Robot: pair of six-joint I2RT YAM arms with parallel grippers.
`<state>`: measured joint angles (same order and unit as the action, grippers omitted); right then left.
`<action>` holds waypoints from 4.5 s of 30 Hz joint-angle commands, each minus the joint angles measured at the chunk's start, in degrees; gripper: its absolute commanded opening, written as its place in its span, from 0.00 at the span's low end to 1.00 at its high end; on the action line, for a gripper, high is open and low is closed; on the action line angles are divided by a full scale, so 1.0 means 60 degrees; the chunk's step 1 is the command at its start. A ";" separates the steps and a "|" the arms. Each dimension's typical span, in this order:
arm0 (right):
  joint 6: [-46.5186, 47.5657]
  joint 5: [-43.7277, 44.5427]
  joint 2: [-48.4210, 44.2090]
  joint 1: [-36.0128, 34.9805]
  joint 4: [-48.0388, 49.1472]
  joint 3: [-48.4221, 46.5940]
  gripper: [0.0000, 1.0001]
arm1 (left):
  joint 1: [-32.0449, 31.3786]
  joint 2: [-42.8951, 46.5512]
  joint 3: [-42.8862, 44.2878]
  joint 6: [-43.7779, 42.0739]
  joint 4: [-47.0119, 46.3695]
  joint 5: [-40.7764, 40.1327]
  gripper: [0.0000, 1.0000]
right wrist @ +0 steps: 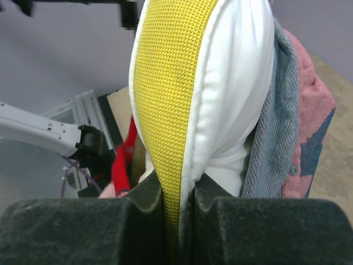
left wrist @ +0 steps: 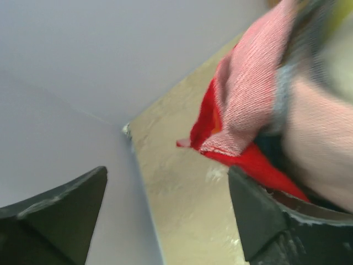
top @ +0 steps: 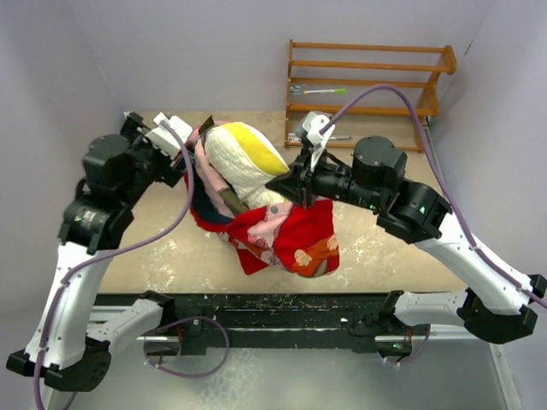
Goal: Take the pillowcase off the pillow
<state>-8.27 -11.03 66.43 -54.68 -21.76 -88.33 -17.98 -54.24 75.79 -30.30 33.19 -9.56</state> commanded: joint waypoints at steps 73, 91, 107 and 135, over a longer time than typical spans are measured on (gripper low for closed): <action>-0.2678 0.2786 -0.4288 -0.0960 0.4051 0.6401 0.74 | 0.0067 -0.1047 0.4248 -0.1511 0.4339 0.4649 0.00; -0.2492 0.3387 -0.4504 -0.0950 0.3817 0.7208 0.00 | 0.0067 -0.1569 0.4258 -0.0997 0.3189 0.2415 0.00; -0.4372 0.5567 -0.6631 -0.0948 0.3019 0.9483 0.00 | 0.0070 -0.2598 0.5565 0.0425 0.3071 0.1187 0.00; -0.3355 0.6686 -0.4029 -0.0969 0.2596 0.8152 0.49 | 0.0068 -0.3493 0.9070 0.1920 0.1978 0.1886 0.00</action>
<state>-34.61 21.76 43.94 -60.31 6.17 -28.18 -18.98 -78.85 126.13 -20.40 58.61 1.02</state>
